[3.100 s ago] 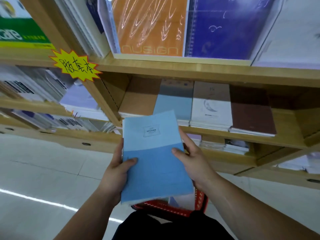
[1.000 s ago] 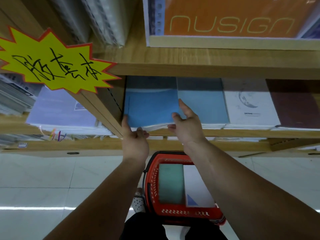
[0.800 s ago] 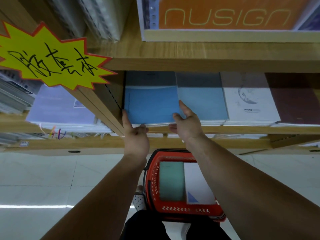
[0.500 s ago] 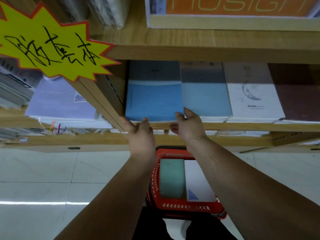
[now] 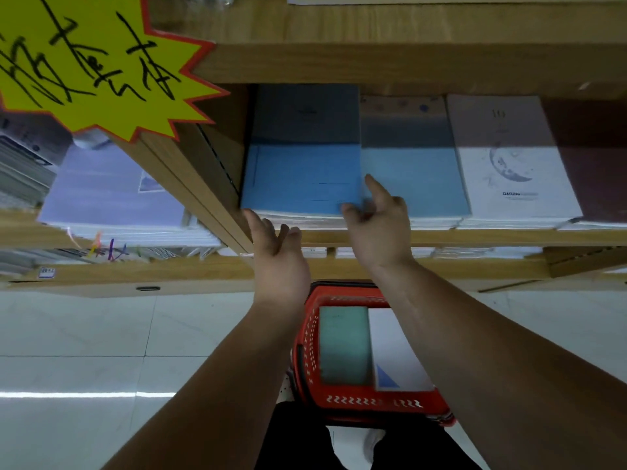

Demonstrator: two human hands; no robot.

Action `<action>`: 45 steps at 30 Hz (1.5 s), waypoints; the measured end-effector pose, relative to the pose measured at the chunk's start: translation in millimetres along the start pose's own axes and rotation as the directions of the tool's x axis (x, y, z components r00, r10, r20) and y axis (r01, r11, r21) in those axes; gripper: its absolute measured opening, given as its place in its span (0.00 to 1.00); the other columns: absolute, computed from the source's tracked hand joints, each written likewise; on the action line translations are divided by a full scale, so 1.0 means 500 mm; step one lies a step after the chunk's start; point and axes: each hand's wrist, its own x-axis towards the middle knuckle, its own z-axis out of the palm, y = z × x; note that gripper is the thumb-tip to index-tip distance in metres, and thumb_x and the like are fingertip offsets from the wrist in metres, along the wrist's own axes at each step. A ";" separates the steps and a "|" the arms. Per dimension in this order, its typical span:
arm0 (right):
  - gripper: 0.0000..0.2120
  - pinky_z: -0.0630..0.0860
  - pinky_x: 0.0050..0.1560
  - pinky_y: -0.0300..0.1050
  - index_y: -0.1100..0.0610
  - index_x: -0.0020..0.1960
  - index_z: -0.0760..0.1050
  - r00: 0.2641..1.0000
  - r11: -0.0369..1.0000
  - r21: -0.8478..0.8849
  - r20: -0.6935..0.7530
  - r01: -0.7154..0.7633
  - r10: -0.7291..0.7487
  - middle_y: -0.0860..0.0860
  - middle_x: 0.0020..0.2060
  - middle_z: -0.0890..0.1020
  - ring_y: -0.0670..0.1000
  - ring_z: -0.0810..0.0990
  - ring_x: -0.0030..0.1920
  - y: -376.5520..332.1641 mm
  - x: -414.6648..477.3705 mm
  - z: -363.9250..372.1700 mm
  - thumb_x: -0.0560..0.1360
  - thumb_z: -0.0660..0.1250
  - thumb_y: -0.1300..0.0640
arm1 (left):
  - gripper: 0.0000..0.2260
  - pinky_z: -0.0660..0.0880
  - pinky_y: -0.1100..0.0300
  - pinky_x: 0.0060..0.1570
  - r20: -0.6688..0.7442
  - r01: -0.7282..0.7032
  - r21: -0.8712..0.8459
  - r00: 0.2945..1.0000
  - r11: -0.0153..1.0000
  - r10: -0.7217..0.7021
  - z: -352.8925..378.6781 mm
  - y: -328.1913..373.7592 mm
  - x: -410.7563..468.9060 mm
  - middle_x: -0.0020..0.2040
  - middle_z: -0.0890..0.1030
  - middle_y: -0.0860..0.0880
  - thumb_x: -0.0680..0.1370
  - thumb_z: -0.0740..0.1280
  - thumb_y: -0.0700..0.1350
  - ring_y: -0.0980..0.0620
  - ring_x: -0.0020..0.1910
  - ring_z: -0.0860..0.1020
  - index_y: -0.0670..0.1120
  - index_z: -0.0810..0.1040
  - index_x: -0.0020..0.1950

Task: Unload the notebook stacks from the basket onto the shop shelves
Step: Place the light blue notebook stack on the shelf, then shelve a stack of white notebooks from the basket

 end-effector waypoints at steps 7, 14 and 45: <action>0.32 0.57 0.70 0.29 0.57 0.80 0.63 0.984 0.974 -0.153 0.096 0.164 -0.151 0.53 0.77 0.69 0.51 0.68 0.76 0.013 0.031 0.008 0.80 0.71 0.55 | 0.30 0.59 0.60 0.67 0.150 0.050 -0.111 0.988 0.993 -0.033 0.001 0.011 0.036 0.82 0.58 0.48 0.84 0.59 0.34 0.53 0.79 0.60 0.59 0.57 0.80; 0.35 0.61 0.78 0.43 0.56 0.81 0.62 0.965 0.961 -0.163 0.178 0.223 -0.193 0.54 0.78 0.68 0.52 0.66 0.78 0.014 0.054 -0.006 0.78 0.73 0.54 | 0.34 0.64 0.58 0.68 0.117 -0.007 0.055 0.993 0.998 0.001 -0.001 0.016 0.024 0.81 0.61 0.49 0.82 0.61 0.32 0.52 0.78 0.63 0.56 0.55 0.82; 0.26 0.70 0.67 0.46 0.49 0.74 0.72 0.892 0.889 -0.322 0.206 -0.327 0.403 0.51 0.73 0.74 0.55 0.74 0.71 1.044 -0.119 0.027 0.78 0.71 0.47 | 0.30 0.75 0.55 0.58 0.306 0.058 0.679 0.884 0.732 -0.354 0.178 -0.959 0.060 0.72 0.73 0.44 0.79 0.71 0.47 0.44 0.61 0.78 0.52 0.64 0.79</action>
